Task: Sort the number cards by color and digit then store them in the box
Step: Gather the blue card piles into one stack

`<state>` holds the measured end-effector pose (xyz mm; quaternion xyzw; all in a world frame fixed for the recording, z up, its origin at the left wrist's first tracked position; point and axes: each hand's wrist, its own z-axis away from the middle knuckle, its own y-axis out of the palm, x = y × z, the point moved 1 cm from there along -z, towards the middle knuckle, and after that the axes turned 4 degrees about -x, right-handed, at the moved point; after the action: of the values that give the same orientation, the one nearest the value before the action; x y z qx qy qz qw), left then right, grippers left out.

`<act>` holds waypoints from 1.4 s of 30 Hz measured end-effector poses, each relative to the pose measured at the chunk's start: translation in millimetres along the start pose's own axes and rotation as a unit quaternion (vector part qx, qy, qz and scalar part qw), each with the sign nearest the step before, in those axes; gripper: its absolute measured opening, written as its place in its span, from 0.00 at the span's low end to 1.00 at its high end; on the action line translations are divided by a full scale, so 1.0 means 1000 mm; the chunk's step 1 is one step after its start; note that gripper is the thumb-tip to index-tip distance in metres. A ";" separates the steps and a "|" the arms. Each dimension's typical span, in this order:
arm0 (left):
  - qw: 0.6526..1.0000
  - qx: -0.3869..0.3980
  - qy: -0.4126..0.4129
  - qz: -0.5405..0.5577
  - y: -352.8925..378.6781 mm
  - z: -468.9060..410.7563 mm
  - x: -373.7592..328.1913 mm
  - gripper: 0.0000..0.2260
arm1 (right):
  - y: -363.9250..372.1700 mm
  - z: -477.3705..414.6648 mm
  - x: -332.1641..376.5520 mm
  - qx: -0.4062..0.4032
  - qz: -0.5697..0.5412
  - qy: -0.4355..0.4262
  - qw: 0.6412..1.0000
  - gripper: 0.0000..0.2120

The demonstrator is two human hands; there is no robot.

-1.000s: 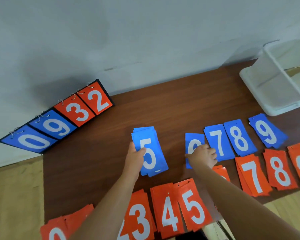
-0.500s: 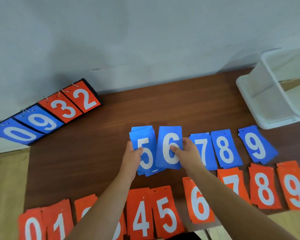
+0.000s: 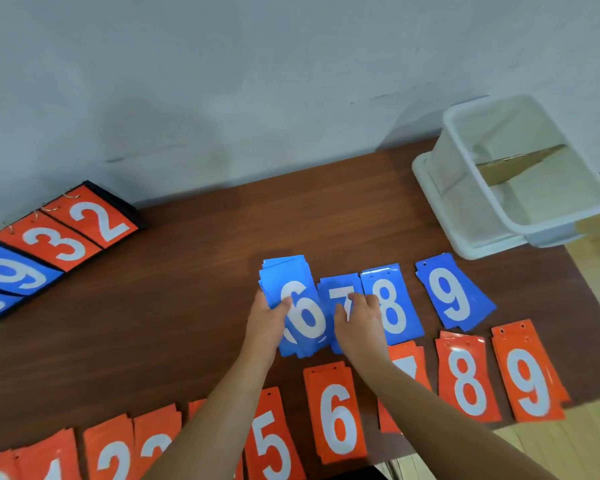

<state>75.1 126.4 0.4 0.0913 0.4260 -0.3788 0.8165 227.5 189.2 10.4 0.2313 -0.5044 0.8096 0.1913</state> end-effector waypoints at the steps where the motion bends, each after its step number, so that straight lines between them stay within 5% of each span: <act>1: 1.000 -0.019 0.001 0.002 -0.001 -0.002 0.000 0.14 | 0.001 -0.002 -0.010 0.006 0.053 -0.009 0.999 0.18; 4: 0.999 -0.054 -0.006 0.002 -0.010 -0.008 0.001 0.13 | 0.012 -0.001 -0.025 0.010 0.200 -0.088 0.976 0.20; 9: 0.997 -0.072 -0.035 -0.001 -0.029 -0.012 0.004 0.14 | 0.031 0.005 -0.016 0.024 0.276 -0.147 0.949 0.25; 15: 0.995 -0.080 -0.052 0.019 -0.041 -0.011 0.003 0.14 | 0.033 -0.009 -0.001 0.045 0.291 -0.061 0.954 0.41; 18: 0.995 -0.077 -0.050 0.027 -0.049 -0.011 0.007 0.13 | 0.034 -0.014 0.009 0.053 0.275 -0.016 0.960 0.43; 26: 0.996 -0.064 -0.043 0.039 -0.064 -0.008 0.007 0.11 | 0.010 -0.031 0.012 0.052 -0.035 0.059 0.996 0.15; 30: 0.998 -0.051 -0.037 0.008 -0.056 -0.010 0.003 0.13 | -0.007 -0.041 0.011 0.045 -0.166 0.116 0.978 0.21; 36: 0.997 0.056 -0.048 0.038 -0.012 -0.002 -0.012 0.13 | -0.012 -0.036 0.005 0.064 -0.208 0.149 0.965 0.11; 42: 0.988 0.144 -0.031 0.040 0.025 0.015 -0.017 0.14 | -0.016 -0.028 -0.003 0.037 -0.128 0.091 0.987 0.18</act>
<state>95.9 145.8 18.4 0.2132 0.3370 -0.4062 0.8222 233.9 221.1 9.7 0.2265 -0.4210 0.8143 0.3293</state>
